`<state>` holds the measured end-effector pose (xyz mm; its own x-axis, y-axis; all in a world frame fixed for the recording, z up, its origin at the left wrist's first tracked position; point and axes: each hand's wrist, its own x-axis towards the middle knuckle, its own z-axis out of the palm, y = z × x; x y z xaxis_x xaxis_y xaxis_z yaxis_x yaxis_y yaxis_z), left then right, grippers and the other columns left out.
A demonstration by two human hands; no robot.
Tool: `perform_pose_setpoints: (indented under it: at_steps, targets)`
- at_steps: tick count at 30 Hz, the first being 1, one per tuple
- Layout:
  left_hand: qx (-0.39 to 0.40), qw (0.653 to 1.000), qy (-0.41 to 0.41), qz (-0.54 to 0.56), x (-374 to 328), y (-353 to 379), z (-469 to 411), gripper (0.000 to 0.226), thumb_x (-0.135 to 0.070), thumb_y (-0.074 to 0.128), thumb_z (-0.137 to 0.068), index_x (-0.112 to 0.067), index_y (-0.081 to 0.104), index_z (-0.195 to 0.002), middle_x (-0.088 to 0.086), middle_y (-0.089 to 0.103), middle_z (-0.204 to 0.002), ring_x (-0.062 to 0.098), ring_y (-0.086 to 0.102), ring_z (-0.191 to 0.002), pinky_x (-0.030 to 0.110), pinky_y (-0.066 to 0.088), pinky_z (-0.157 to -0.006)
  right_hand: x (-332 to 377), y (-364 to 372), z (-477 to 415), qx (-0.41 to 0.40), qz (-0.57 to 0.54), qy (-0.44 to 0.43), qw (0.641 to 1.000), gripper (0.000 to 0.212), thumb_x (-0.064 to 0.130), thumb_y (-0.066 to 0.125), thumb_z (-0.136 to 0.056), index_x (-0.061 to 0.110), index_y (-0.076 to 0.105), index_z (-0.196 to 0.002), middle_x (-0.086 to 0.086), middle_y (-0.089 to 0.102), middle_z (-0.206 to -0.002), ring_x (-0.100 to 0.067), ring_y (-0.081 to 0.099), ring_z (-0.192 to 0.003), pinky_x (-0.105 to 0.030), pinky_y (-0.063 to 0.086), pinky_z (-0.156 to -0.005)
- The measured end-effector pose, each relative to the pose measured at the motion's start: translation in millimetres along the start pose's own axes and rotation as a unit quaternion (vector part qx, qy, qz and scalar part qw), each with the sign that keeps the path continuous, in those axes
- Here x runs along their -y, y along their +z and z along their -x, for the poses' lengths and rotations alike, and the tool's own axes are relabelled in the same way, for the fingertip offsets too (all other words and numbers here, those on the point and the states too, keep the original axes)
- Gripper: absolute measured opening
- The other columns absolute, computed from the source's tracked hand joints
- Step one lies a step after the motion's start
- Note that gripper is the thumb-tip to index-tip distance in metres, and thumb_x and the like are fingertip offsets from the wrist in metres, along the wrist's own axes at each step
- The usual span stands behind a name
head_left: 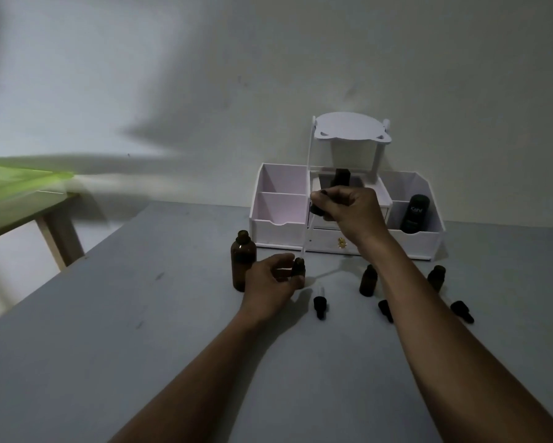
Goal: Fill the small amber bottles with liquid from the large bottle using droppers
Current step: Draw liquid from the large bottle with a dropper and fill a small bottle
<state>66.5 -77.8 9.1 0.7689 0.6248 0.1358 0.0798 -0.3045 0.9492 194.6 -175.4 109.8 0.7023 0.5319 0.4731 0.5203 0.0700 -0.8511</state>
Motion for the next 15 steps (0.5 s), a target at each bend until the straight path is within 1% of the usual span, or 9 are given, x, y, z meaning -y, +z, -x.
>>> perform_pose_setpoints:
  at_steps: [1,2,3,5,7,10,13,15]
  targets:
    - [0.000,1.000,0.005,-0.005,0.1,-0.2,-0.3,0.051,-0.009,0.074,-0.085,-0.014,0.059,-0.134,0.003,0.068,-0.126,0.006,0.064,-0.102,0.011,0.049,-0.081,-1.7,0.8,-0.1,0.002,0.007,0.000,1.000,0.009,0.020,0.073,-0.088,0.015,0.075,-0.094,0.010,0.072,-0.079,0.006,0.069,-0.069,-0.014,0.057,-0.068]
    - [-0.001,1.000,0.010,-0.011,-0.1,-0.2,-0.3,0.049,-0.009,0.074,-0.086,-0.013,0.061,-0.132,0.003,0.068,-0.125,0.005,0.064,-0.102,0.011,0.049,-0.082,-3.6,1.6,-0.4,0.002,0.013,0.000,1.000,0.008,0.021,0.073,-0.088,0.016,0.075,-0.093,0.010,0.073,-0.080,0.006,0.070,-0.070,-0.015,0.057,-0.069]
    - [-0.004,1.000,0.012,-0.018,-0.3,0.2,-0.1,0.046,-0.009,0.073,-0.086,-0.013,0.062,-0.131,0.002,0.068,-0.125,0.005,0.064,-0.103,0.013,0.049,-0.087,-5.9,2.2,-0.9,0.004,0.019,0.000,1.000,0.008,0.022,0.073,-0.088,0.016,0.076,-0.092,0.009,0.073,-0.080,0.004,0.071,-0.071,-0.016,0.057,-0.070]
    - [-0.014,1.000,0.012,-0.024,-1.1,1.0,1.1,0.043,-0.009,0.073,-0.087,-0.014,0.064,-0.129,0.001,0.068,-0.125,0.007,0.063,-0.109,0.023,0.048,-0.100,-9.2,3.6,-1.5,0.010,0.028,0.002,1.000,0.009,0.024,0.073,-0.088,0.017,0.076,-0.093,0.007,0.075,-0.081,0.002,0.072,-0.074,-0.017,0.057,-0.072]
    - [-0.020,0.999,0.006,-0.024,-2.5,1.9,2.0,0.042,-0.008,0.071,-0.088,-0.013,0.065,-0.128,0.001,0.068,-0.125,0.008,0.062,-0.110,0.031,0.045,-0.106,-10.5,4.8,-1.4,0.018,0.032,0.003,0.999,0.012,0.024,0.073,-0.088,0.015,0.077,-0.095,0.005,0.076,-0.083,0.000,0.072,-0.075,-0.013,0.055,-0.070]
    - [-0.019,1.000,-0.001,-0.025,-4.1,2.7,1.7,0.041,-0.008,0.071,-0.088,-0.013,0.065,-0.128,0.001,0.068,-0.125,0.010,0.062,-0.112,0.036,0.044,-0.108,-10.9,5.4,-1.5,0.018,0.035,-0.001,0.999,0.013,0.023,0.074,-0.087,0.013,0.078,-0.093,0.003,0.076,-0.081,0.000,0.072,-0.072,-0.007,0.051,-0.065]
    - [-0.021,0.999,0.001,-0.032,-4.1,3.0,1.3,0.040,-0.009,0.071,-0.088,-0.013,0.065,-0.128,0.000,0.068,-0.124,0.005,0.060,-0.107,0.034,0.044,-0.108,-11.3,5.4,-1.9,0.009,0.036,-0.014,0.999,0.011,0.020,0.076,-0.085,0.009,0.079,-0.086,0.002,0.076,-0.076,-0.005,0.072,-0.070,-0.009,0.053,-0.067]
    - [-0.022,0.999,0.004,-0.037,-2.9,2.8,1.6,0.040,-0.009,0.071,-0.088,-0.013,0.065,-0.128,0.000,0.068,-0.124,0.003,0.059,-0.105,0.033,0.045,-0.108,-10.9,5.7,-1.6,0.005,0.037,-0.024,0.999,0.011,0.017,0.076,-0.084,0.007,0.079,-0.083,0.002,0.075,-0.073,-0.004,0.071,-0.068,-0.007,0.052,-0.067]
